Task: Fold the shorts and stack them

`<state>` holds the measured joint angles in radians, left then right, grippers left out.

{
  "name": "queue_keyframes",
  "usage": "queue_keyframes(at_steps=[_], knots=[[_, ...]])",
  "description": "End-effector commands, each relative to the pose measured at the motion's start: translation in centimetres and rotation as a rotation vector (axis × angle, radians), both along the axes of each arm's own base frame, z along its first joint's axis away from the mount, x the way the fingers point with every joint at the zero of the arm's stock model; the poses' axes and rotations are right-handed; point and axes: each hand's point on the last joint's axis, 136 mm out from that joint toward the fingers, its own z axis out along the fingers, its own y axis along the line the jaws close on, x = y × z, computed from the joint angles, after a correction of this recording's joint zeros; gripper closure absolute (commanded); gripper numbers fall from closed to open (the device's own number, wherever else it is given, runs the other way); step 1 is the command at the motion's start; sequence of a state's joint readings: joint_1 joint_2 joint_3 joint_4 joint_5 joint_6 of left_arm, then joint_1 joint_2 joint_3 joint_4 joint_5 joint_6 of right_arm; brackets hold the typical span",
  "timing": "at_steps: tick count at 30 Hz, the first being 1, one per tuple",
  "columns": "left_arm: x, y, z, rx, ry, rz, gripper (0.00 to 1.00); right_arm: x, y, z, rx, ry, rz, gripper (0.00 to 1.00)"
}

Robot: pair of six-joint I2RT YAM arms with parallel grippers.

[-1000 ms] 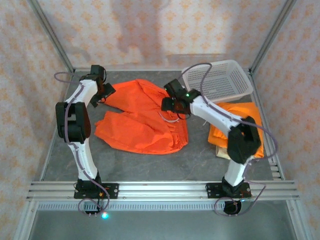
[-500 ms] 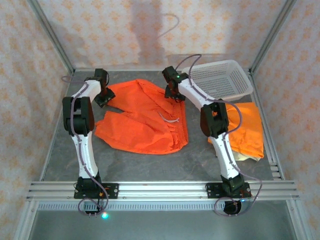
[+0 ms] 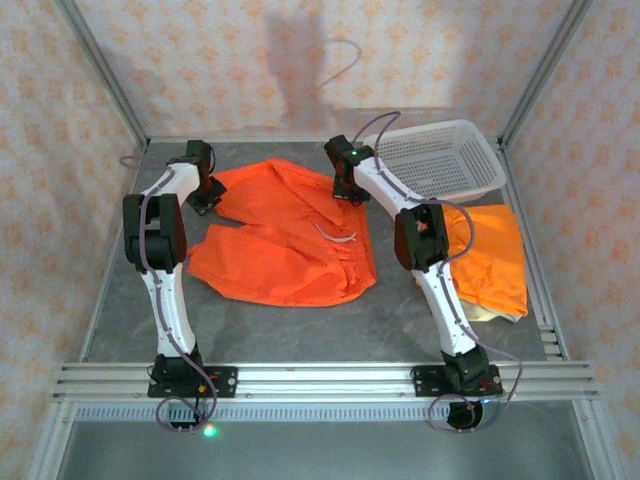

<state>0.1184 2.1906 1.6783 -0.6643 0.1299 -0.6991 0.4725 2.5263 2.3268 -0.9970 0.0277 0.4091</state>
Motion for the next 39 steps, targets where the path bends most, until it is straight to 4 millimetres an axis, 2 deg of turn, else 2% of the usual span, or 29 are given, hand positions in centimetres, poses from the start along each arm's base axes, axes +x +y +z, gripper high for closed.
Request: queue_keyframes(at_steps=[1, 7, 11, 19, 20, 22, 24, 25, 26, 29, 31, 33, 36, 39], knots=[[-2.0, 2.8, 2.8, 0.051, -0.033, 0.082, 1.00, 1.2, -2.0, 1.0, -0.005, -0.031, -0.079, 1.00], [-6.5, 5.1, 5.6, 0.097, -0.075, 0.178, 1.00, 2.7, -3.2, 4.0, 0.019, -0.139, -0.150, 1.00], [-9.2, 5.0, 5.9, 0.097, -0.081, 0.207, 1.00, 2.9, -3.8, 4.5, 0.001, -0.161, -0.178, 1.00], [-16.2, 2.4, 2.1, 0.069, -0.006, 0.240, 1.00, 3.2, -4.2, 4.7, -0.004, -0.180, -0.219, 1.00], [-16.6, 2.1, 2.0, 0.070, -0.008, 0.232, 0.95, 3.3, -4.0, 4.8, 0.003, -0.181, -0.214, 1.00], [-16.3, 1.9, 2.9, 0.077, -0.021, 0.203, 0.85, 3.3, -3.3, 4.7, 0.032, -0.174, -0.190, 1.00], [-14.8, 2.0, 6.0, 0.095, -0.083, 0.169, 0.76, 3.3, -2.4, 4.6, 0.064, -0.165, -0.151, 1.00], [-13.9, 2.1, 8.3, 0.118, -0.129, 0.153, 0.72, 3.3, -1.9, 4.8, 0.069, -0.166, -0.130, 1.00], [-12.8, 2.2, 11.0, 0.149, -0.182, 0.136, 0.60, 3.3, -1.4, 5.0, 0.071, -0.169, -0.105, 1.00], [-9.9, 1.4, 17.7, 0.226, -0.303, 0.051, 0.38, 3.1, 0.2, 5.5, 0.076, -0.174, -0.037, 1.00], [-8.0, -0.1, 20.4, 0.246, -0.336, -0.017, 0.27, 2.9, 0.8, 5.9, 0.077, -0.177, -0.010, 1.00], [-6.0, -2.3, 21.1, 0.205, -0.348, -0.091, 0.23, 2.7, 1.1, 6.5, 0.071, -0.182, 0.006, 1.00], [-3.7, -5.6, 18.5, 0.062, -0.290, -0.133, 0.22, 2.5, 1.4, 7.4, 0.076, -0.191, 0.019, 1.00], [-2.9, -8.1, 15.9, 0.009, -0.232, -0.130, 0.22, 2.4, 1.7, 8.5, 0.091, -0.203, 0.030, 1.00]])
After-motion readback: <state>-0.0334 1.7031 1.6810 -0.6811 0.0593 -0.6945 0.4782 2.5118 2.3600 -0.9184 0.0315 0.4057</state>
